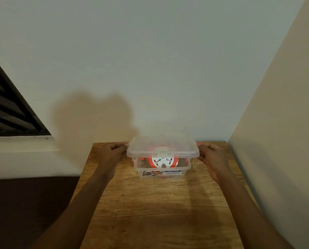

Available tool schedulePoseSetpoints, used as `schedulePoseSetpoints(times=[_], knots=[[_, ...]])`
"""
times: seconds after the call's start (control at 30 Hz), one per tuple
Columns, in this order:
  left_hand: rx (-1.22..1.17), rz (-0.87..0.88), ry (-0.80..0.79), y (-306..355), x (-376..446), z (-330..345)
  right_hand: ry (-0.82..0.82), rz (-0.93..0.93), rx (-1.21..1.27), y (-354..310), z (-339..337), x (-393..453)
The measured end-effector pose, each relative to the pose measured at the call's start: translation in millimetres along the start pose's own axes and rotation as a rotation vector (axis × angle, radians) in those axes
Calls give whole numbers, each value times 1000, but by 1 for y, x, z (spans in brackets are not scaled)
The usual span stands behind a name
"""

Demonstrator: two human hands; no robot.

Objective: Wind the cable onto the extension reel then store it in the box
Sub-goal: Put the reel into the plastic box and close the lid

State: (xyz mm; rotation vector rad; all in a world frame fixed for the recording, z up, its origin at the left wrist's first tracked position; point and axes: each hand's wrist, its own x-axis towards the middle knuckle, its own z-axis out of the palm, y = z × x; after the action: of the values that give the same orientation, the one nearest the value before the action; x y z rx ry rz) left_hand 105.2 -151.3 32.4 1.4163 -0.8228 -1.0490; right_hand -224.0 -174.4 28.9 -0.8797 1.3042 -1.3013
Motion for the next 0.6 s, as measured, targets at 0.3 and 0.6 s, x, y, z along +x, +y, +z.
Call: schedulePoseSetpoints(times=[0.3, 0.6], knots=[[376, 50, 34, -25, 24, 26, 52, 32, -375, 23, 13, 41], [699, 198, 43, -54, 37, 23, 47, -10, -571, 50, 15, 45]])
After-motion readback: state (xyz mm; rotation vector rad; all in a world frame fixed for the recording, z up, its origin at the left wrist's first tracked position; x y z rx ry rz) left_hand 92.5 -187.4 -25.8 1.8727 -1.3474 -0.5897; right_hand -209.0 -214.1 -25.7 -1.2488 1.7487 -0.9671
